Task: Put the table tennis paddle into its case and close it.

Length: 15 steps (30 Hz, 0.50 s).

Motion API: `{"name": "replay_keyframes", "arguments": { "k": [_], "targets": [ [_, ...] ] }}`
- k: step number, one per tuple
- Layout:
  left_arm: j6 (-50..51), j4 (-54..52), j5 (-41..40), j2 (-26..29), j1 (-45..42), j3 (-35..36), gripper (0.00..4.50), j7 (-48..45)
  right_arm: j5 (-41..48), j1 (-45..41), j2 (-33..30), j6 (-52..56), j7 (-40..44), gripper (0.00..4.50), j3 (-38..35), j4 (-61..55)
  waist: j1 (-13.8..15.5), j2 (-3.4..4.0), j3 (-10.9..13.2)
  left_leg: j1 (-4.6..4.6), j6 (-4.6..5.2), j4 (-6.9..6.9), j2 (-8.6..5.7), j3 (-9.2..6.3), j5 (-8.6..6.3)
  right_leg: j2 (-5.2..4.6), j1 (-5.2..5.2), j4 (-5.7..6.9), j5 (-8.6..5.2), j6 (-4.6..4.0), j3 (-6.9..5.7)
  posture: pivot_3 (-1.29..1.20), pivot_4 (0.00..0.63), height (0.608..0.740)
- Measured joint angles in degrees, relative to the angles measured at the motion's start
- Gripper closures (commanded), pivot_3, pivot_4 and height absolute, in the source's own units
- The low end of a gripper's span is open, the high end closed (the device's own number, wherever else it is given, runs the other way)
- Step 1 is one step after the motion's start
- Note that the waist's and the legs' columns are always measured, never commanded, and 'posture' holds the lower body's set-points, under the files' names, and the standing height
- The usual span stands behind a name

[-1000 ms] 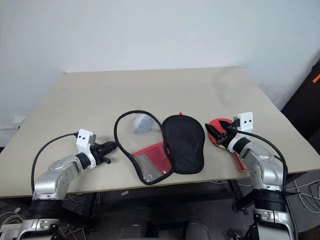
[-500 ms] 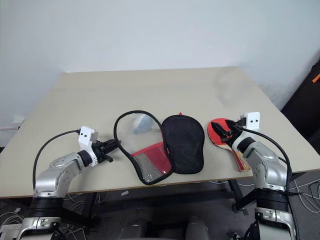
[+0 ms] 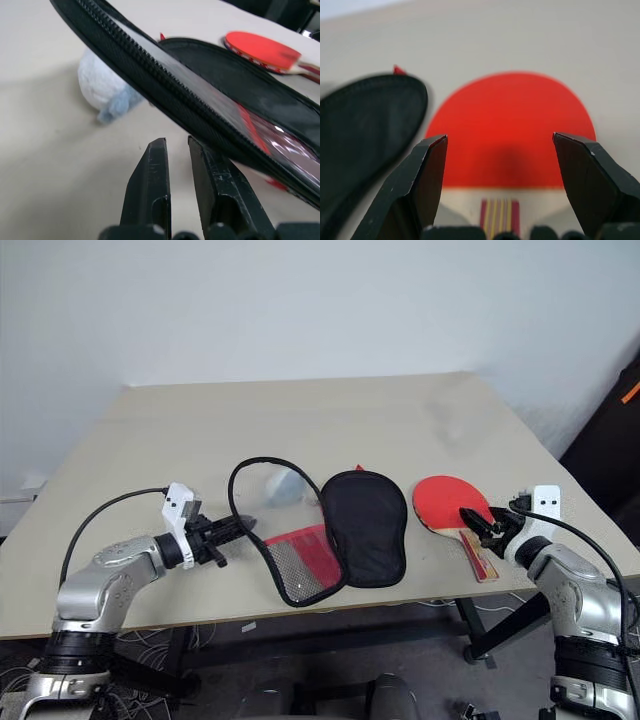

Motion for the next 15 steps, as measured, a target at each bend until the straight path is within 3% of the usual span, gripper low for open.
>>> {"name": "replay_keyframes", "arguments": {
  "k": [15],
  "targets": [
    [5.03, -6.72, -5.72, 10.98, 1.18, 1.10, 3.79, -8.79, 0.00, 3.75, -4.10, 8.58, 2.62, 0.88, 3.10, -2.70, 0.12, 0.00, 0.01, -0.01, 0.01, 0.00, 0.42, -0.01, 0.00, -0.04, -0.02, -0.02, -0.01, -0.02, 0.00, 0.00, 0.000, 0.724]
  ]
}}
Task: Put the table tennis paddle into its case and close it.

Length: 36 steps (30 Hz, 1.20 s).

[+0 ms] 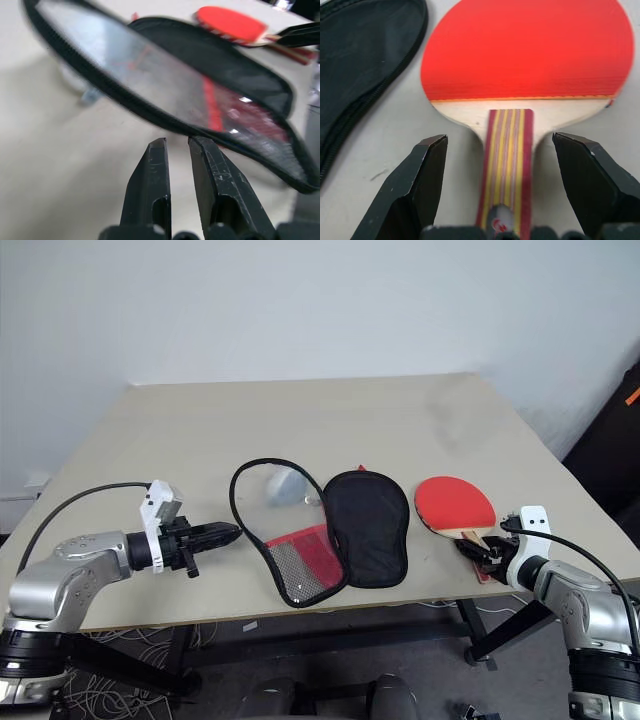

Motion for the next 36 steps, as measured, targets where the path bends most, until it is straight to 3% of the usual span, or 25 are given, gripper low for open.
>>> {"name": "replay_keyframes", "arguments": {
  "k": [9, 18, 20, 25, 28, 36],
  "targets": [
    [0.65, -5.76, -4.36, 1.61, -6.25, 0.11, 3.79, -3.41, -2.12, -0.64, -0.10, 0.32, -1.41, 0.88, 1.00, 0.82, -0.04, -0.01, 0.00, 0.01, 0.00, 0.00, -0.18, 0.05, 0.00, 0.09, 0.02, 0.00, 0.01, 0.01, 0.01, 0.00, 0.000, 0.724],
    [-3.32, -5.56, -0.45, -0.02, -7.54, -9.51, 3.79, -5.69, -4.56, -2.32, 0.00, 0.33, -2.30, 0.88, 2.47, 2.09, -0.03, -0.08, -0.01, 0.14, -0.02, 0.00, -0.40, 0.00, 0.00, 0.08, 0.17, -0.03, 0.00, 0.01, 0.00, 0.00, 0.000, 0.724],
    [-4.05, -4.45, 0.23, -1.11, -7.56, -10.62, 3.43, -5.99, -4.91, -2.67, 0.13, 0.34, -2.38, 0.85, 2.84, 2.09, -0.05, -0.09, 0.00, 0.16, -0.01, 0.00, -0.39, -0.01, 0.00, 0.08, 0.19, -0.03, 0.00, 0.01, -0.01, 0.00, 0.000, 0.724],
    [-5.43, -2.37, 1.36, -2.13, -8.24, -12.08, 1.90, -6.33, -5.04, -3.25, 0.34, 0.59, -2.15, 2.18, 3.42, 2.22, -0.05, -0.12, -0.01, 0.17, -0.01, 0.00, -0.39, -0.02, 0.00, 0.08, 0.19, -0.04, 0.00, 0.01, 0.00, 0.00, 0.000, 0.724],
    [-6.39, -1.76, 2.72, -2.13, -8.33, -12.97, 1.88, -6.79, -4.93, -3.40, 0.64, 0.76, -1.58, 2.84, 3.73, 2.18, -0.21, -0.25, -0.01, 0.34, -0.01, 0.00, -0.36, 0.00, 0.00, 0.08, 0.34, -0.04, 0.00, 0.00, 0.01, 0.00, 0.000, 0.724],
    [-7.14, -0.81, 3.94, -2.25, -8.34, -14.35, 1.88, -6.88, -5.51, -4.09, 0.71, 1.36, -1.89, 2.91, 4.38, 2.40, -0.22, -0.33, 0.01, 0.66, 0.01, -0.02, 0.11, 0.06, -0.03, 0.05, 0.45, -0.04, -0.08, -0.16, 0.07, 0.00, 0.000, 0.724]
  ]
}}
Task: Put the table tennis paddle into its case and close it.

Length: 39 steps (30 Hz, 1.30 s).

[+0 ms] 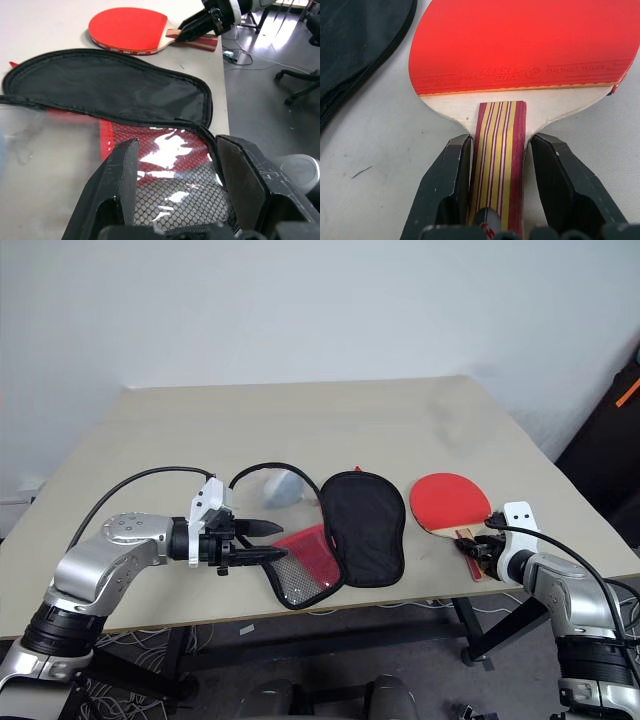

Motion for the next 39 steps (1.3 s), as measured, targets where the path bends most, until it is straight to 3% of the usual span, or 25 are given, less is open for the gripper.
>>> {"name": "replay_keyframes", "arguments": {
  "k": [24, 35, 39],
  "targets": [
    [1.13, 0.61, 0.73, -0.52, -0.42, 0.00, 1.88, 0.14, -4.01, -3.78, -0.69, 5.08, -2.77, 3.26, 3.99, -0.84, 0.05, -0.18, -0.01, 0.08, -0.01, -0.05, 0.06, 0.12, -0.01, -0.03, -0.05, -0.02, 0.06, -0.09, 0.05, 0.00, 0.000, 0.724],
    [2.12, 1.17, 0.71, -0.47, -1.32, 0.10, 1.88, 0.12, 2.07, -12.58, 3.80, 13.51, -9.74, 3.28, -7.03, -2.90, 0.27, 0.35, 0.31, -0.55, -0.05, -0.08, 0.02, 0.11, 0.04, 0.05, -0.50, 0.02, 0.13, 0.04, 0.03, 0.00, 0.000, 0.724],
    [2.54, 1.39, 0.71, -0.46, -1.44, 0.10, 1.88, 0.12, 2.54, -12.87, 4.05, 18.37, -11.63, 3.28, -6.58, -7.07, 0.18, 0.35, 0.30, -0.75, -0.07, -0.06, -0.08, 0.16, 0.07, 0.08, -0.72, 0.05, 0.16, 0.07, 0.06, 0.00, 0.000, 0.724]
  ]
}}
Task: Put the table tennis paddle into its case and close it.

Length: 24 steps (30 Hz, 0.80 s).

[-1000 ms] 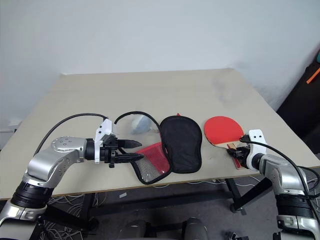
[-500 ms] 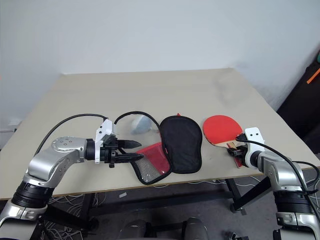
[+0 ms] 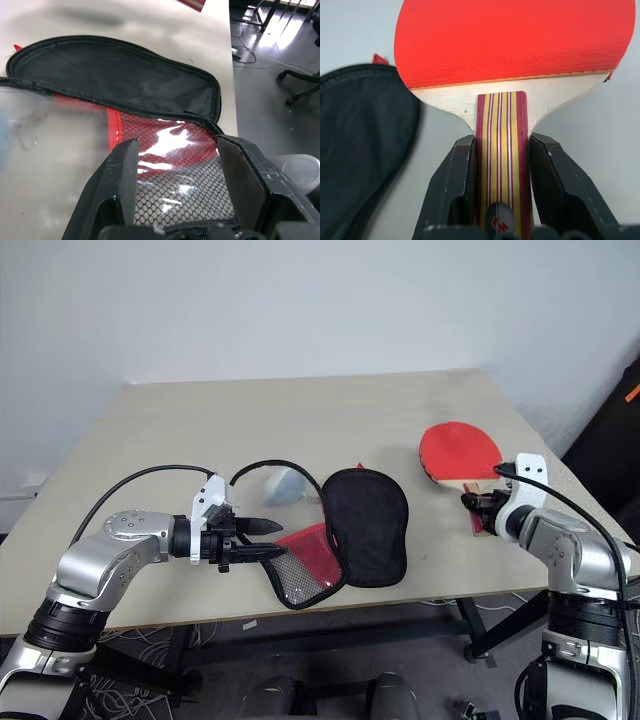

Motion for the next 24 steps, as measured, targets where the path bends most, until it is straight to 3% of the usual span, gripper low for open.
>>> {"name": "replay_keyframes", "arguments": {
  "k": [6, 10, 19, 24],
  "targets": [
    [0.12, 1.02, 0.03, -0.09, -1.64, 0.00, 1.88, -0.01, 2.91, 0.00, 5.44, 9.51, -2.76, 3.28, 4.14, -9.76, -0.13, 0.01, 0.00, -0.03, -0.09, -0.03, 0.00, 0.01, 0.04, 0.11, -0.11, 0.03, 0.04, -0.06, 0.01, 0.00, 0.000, 0.724],
    [0.17, 2.11, 0.05, -0.37, -1.91, -0.01, 1.88, 0.09, 3.18, -0.89, 12.65, 14.84, -7.20, 3.28, 6.14, -15.27, -0.13, 0.02, 0.00, -0.06, -0.11, -0.04, 0.08, 0.03, 0.06, 0.11, -0.14, 0.05, 0.05, -0.07, 0.01, 0.00, 0.000, 0.724],
    [0.78, 3.04, 0.17, -1.42, -2.48, -0.07, 1.88, 0.47, -0.54, -6.37, 29.63, 26.44, -18.57, 3.28, 5.34, -17.18, -0.08, -0.02, -0.02, -0.10, -0.22, -0.10, 0.18, 0.10, 0.12, 0.09, -0.20, 0.10, 0.07, -0.10, -0.02, 0.00, 0.000, 0.724],
    [1.11, 3.22, 0.25, -1.42, -2.97, -0.07, 1.88, 0.49, -3.92, -6.70, 33.82, 28.87, -21.93, 3.28, 3.33, -16.45, -0.17, -0.01, -0.03, -0.07, -0.39, -0.34, 0.21, 0.77, 0.22, 0.06, -0.29, 0.10, 0.10, -0.15, -0.02, 0.00, 0.000, 0.724]
  ]
}}
